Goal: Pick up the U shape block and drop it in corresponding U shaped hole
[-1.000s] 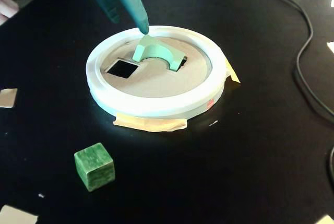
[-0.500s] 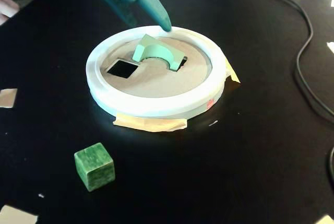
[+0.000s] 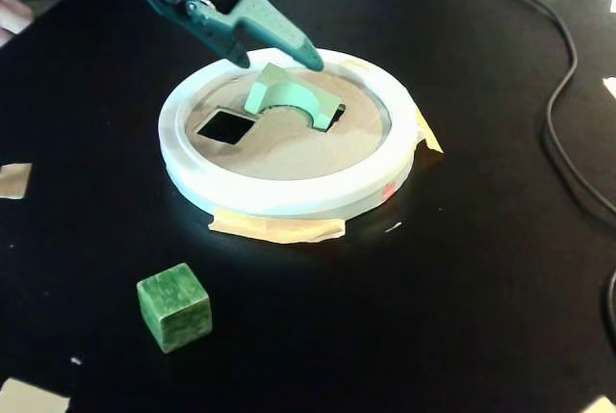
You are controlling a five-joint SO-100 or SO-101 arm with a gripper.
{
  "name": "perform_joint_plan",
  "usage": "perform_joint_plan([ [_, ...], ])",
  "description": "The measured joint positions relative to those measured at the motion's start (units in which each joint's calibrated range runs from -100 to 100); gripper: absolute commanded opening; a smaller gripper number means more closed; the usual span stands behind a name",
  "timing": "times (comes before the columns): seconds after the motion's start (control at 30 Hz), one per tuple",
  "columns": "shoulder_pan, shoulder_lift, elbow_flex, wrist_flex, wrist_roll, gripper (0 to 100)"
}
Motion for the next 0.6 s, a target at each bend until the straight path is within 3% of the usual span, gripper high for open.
perform_joint_plan([
  [0.33, 0.0, 0.0, 2.24, -1.94, 0.0, 100],
  [0.6, -0.2, 3.12, 2.24, -9.8, 0.0, 100],
])
